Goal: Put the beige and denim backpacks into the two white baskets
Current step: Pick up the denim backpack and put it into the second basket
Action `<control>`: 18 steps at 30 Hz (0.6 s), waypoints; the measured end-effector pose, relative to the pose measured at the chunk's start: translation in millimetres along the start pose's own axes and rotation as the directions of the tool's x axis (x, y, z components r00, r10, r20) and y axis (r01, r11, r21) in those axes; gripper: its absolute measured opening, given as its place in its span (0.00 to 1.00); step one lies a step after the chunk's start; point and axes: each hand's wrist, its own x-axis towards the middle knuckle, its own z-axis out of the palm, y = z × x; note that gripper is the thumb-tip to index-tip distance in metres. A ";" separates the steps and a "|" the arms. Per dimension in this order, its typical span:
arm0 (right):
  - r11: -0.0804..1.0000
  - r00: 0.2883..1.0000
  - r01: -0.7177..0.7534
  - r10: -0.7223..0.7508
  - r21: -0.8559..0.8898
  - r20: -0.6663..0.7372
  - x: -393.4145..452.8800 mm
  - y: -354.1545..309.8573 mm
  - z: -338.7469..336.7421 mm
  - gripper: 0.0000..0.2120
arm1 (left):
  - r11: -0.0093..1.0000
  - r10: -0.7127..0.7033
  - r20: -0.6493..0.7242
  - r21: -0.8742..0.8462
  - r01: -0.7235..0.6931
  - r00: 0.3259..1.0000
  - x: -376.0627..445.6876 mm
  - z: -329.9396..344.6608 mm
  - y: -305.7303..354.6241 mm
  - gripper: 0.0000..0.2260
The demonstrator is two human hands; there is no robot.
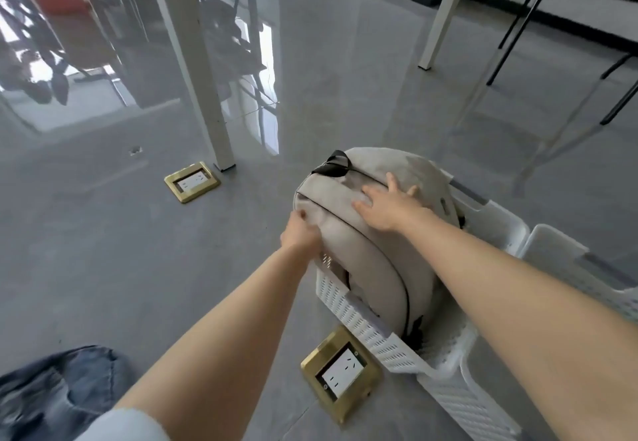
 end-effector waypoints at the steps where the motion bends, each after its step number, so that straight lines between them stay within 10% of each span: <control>1: 1.000 1.000 -0.003 0.003 -0.024 -0.008 -6.8 -7.1 -6.2 0.27 | 0.999 0.005 0.067 0.041 -0.008 0.998 -2.8 -11.0 -5.5 0.23; 8: 0.960 0.945 0.273 -0.279 -0.060 -0.168 -74.4 -109.9 33.2 0.22 | 0.999 -0.009 0.255 0.040 -0.001 0.967 -30.9 -118.6 -30.6 0.12; 18: 0.782 0.700 0.607 -0.611 0.144 0.370 -158.0 -257.9 166.0 0.20 | 0.958 -0.063 -0.312 0.248 0.146 0.948 -86.7 -281.2 -240.5 0.08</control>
